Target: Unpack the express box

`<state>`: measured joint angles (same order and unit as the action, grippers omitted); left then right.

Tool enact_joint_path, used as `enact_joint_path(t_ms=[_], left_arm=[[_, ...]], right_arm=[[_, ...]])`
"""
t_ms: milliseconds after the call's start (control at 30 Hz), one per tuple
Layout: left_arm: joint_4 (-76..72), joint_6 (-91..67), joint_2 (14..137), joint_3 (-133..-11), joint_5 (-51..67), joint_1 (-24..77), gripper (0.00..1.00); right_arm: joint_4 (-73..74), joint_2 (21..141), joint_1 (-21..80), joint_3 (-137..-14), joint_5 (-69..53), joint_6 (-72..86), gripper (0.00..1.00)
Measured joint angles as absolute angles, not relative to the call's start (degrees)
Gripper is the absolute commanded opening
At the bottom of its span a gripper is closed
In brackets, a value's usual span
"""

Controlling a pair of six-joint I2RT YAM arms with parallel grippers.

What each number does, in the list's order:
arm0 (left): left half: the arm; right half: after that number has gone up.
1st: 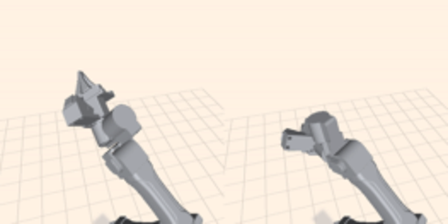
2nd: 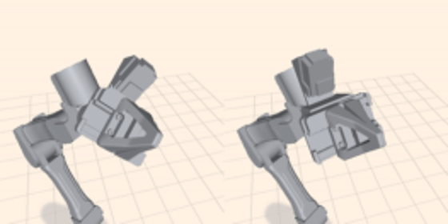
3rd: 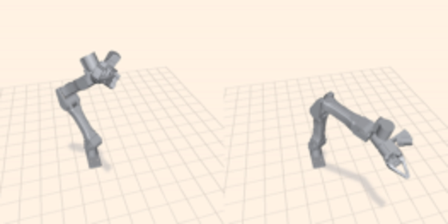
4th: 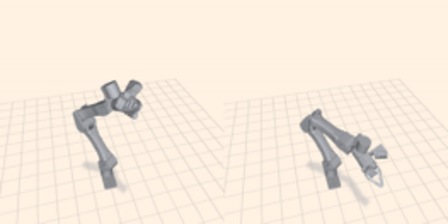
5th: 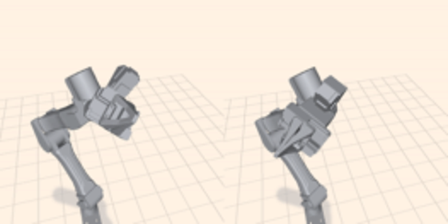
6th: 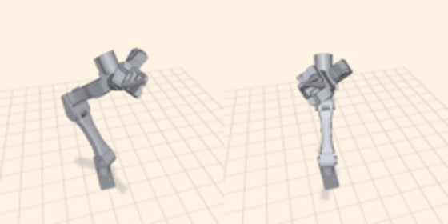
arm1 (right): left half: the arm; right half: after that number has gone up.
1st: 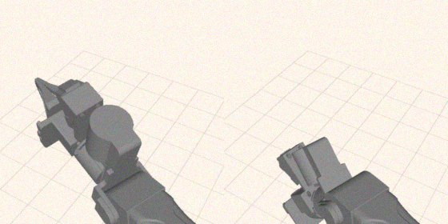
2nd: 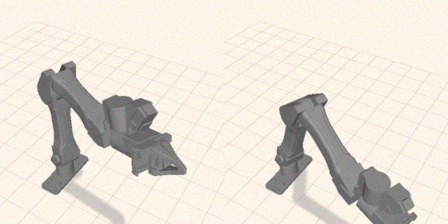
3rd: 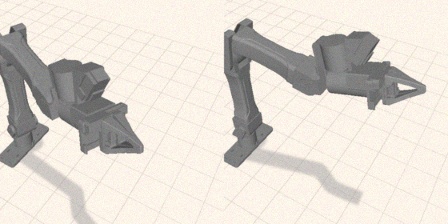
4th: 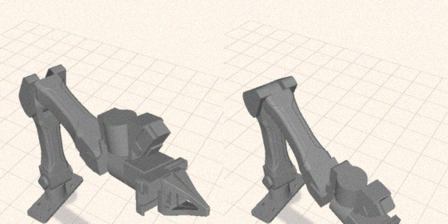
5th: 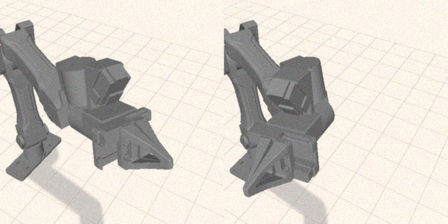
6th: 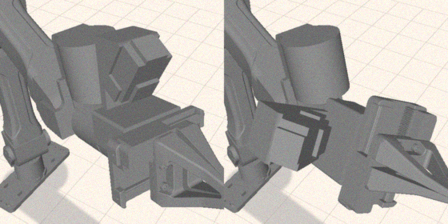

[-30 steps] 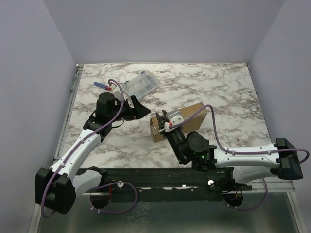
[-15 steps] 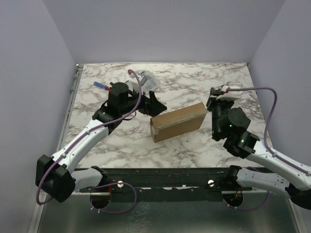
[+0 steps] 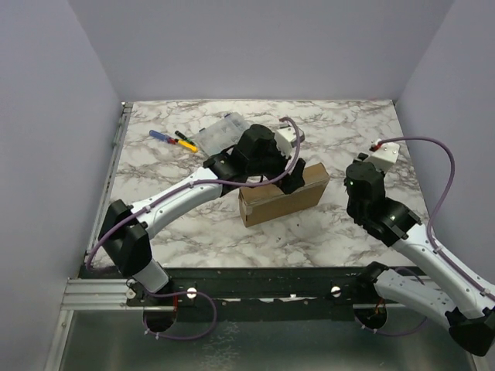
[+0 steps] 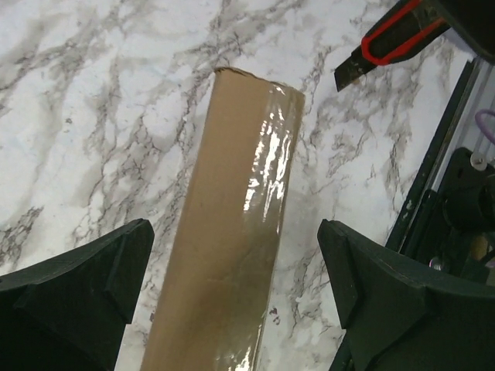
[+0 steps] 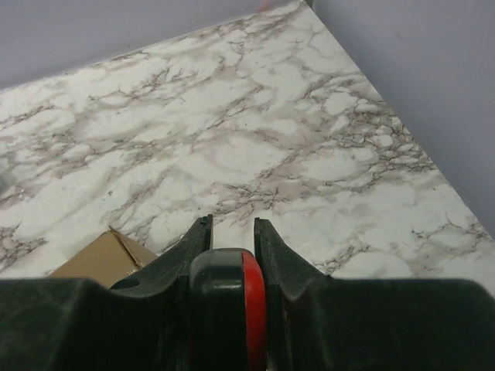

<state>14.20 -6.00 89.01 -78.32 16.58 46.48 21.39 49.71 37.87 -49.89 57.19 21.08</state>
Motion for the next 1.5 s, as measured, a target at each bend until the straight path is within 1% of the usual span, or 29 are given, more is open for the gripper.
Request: enact_joint_path(t_ms=[200,400,533,733,800,900,1033,1100,1233,1367,1500], left_arm=[[16.8,-3.7,92.6,-79.3,13.8,50.7,0.99],[16.8,-3.4,93.5,-79.5,10.8,51.2,0.98],[17.2,-3.6,95.2,-79.8,7.8,51.2,0.91],[18.8,-5.4,96.5,-80.2,3.2,50.8,0.82],[19.0,-7.5,96.5,-80.2,3.9,49.8,0.80],[17.3,-13.0,96.4,-79.5,8.9,45.1,0.78],[10.4,-21.5,95.8,-72.9,15.1,37.5,0.78],[8.1,-25.3,95.6,-69.8,16.8,35.6,0.77],[-2.2,-34.6,91.5,-60.2,20.4,32.3,0.76],[-12.4,-45.4,87.8,-49.6,20.1,29.9,0.77],[-22.8,-56.8,85.2,-39.2,17.0,29.4,0.77]], right_arm=[[25.6,45.8,37.8,-48.7,55.8,25.5,0.01],[25.0,41.2,37.8,-46.8,52.2,25.9,0.01],[24.4,38.8,37.8,-45.0,50.2,25.4,0.01],[23.1,38.3,37.8,-44.8,47.8,25.0,0.01],[22.4,38.1,37.8,-44.5,47.0,24.9,0.01],[21.8,37.7,37.8,-44.3,45.9,24.8,0.01],[19.8,37.8,37.8,-43.4,44.5,24.0,0.01],[19.7,38.5,37.8,-43.3,43.7,24.0,0.01],[18.7,40.3,37.8,-43.2,41.3,24.0,0.01],[17.6,42.5,37.8,-42.6,38.2,24.0,0.01],[17.1,45.2,37.8,-42.6,35.1,24.0,0.01]])
